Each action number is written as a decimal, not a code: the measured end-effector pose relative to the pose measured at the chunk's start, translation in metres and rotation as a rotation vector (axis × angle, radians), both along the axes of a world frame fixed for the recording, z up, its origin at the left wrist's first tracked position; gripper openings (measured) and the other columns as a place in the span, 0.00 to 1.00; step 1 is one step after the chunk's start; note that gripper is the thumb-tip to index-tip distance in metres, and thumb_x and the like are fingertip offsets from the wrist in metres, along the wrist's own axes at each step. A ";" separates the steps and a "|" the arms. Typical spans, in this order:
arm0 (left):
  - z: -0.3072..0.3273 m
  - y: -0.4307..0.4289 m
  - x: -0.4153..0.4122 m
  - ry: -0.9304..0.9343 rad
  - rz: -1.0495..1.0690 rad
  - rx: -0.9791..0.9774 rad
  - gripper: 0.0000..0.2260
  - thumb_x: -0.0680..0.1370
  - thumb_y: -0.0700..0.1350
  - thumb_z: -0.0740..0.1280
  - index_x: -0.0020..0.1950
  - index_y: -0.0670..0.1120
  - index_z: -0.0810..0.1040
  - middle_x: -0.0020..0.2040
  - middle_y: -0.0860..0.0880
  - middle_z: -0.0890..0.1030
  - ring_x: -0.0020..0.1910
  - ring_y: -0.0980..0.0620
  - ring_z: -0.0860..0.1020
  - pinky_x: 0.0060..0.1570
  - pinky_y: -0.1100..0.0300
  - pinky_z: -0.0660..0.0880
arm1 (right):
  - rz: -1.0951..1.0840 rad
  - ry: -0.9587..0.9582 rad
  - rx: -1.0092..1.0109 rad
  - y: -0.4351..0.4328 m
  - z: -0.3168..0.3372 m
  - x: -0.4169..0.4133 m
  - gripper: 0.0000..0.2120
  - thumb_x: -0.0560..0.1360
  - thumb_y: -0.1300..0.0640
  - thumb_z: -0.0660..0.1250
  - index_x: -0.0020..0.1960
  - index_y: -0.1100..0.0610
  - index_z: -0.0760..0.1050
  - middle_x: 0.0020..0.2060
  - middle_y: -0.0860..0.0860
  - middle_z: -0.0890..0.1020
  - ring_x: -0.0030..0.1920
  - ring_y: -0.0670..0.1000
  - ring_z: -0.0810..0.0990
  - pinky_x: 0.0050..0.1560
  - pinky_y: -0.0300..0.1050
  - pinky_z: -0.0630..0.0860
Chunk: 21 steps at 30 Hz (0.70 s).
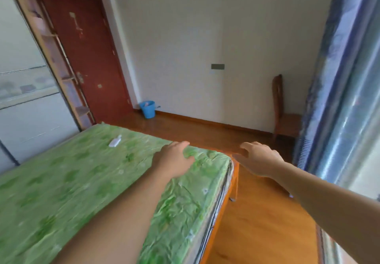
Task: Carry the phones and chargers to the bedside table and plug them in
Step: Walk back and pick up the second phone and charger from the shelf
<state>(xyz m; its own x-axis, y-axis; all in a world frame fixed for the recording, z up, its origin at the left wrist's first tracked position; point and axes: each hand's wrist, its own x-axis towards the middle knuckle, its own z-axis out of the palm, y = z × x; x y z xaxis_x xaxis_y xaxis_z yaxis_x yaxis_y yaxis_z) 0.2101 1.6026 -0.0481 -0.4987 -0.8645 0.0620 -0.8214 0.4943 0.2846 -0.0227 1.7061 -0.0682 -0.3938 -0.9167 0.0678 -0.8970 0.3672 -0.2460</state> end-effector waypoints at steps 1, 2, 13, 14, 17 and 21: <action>-0.002 -0.014 -0.024 -0.001 -0.030 0.008 0.26 0.75 0.60 0.62 0.73 0.58 0.66 0.72 0.50 0.71 0.68 0.46 0.71 0.64 0.50 0.70 | -0.028 -0.008 -0.010 -0.008 0.000 -0.020 0.31 0.74 0.31 0.53 0.70 0.47 0.67 0.67 0.52 0.73 0.64 0.57 0.73 0.61 0.56 0.70; -0.006 -0.029 -0.047 0.000 -0.056 0.013 0.26 0.75 0.60 0.62 0.73 0.58 0.66 0.71 0.49 0.72 0.67 0.46 0.72 0.62 0.51 0.71 | -0.053 -0.020 -0.020 -0.019 0.001 -0.038 0.31 0.74 0.31 0.53 0.70 0.48 0.67 0.67 0.52 0.73 0.64 0.57 0.73 0.62 0.56 0.71; -0.026 -0.243 -0.258 0.066 -0.210 0.063 0.22 0.75 0.59 0.62 0.68 0.55 0.73 0.65 0.50 0.76 0.63 0.47 0.74 0.58 0.54 0.71 | -0.255 -0.031 -0.016 -0.186 0.011 -0.229 0.29 0.75 0.33 0.54 0.70 0.48 0.67 0.67 0.50 0.73 0.63 0.54 0.74 0.60 0.52 0.72; -0.027 -0.258 -0.276 0.063 -0.215 0.077 0.22 0.75 0.58 0.62 0.67 0.55 0.73 0.65 0.49 0.76 0.63 0.47 0.73 0.59 0.52 0.72 | -0.261 -0.039 -0.018 -0.200 0.010 -0.248 0.30 0.75 0.32 0.54 0.69 0.48 0.67 0.66 0.50 0.74 0.62 0.54 0.75 0.59 0.52 0.72; -0.028 -0.303 -0.332 0.045 -0.226 0.080 0.20 0.75 0.59 0.62 0.66 0.54 0.74 0.64 0.50 0.76 0.61 0.48 0.74 0.58 0.51 0.73 | -0.280 -0.072 -0.034 -0.245 0.006 -0.309 0.30 0.74 0.32 0.54 0.68 0.49 0.69 0.65 0.51 0.75 0.59 0.54 0.76 0.59 0.52 0.74; -0.037 -0.367 -0.407 0.009 -0.200 0.051 0.20 0.77 0.59 0.61 0.67 0.54 0.73 0.65 0.51 0.74 0.60 0.49 0.73 0.51 0.56 0.71 | -0.247 -0.064 -0.030 -0.312 -0.007 -0.398 0.30 0.74 0.32 0.54 0.67 0.49 0.69 0.63 0.51 0.75 0.58 0.54 0.76 0.58 0.52 0.73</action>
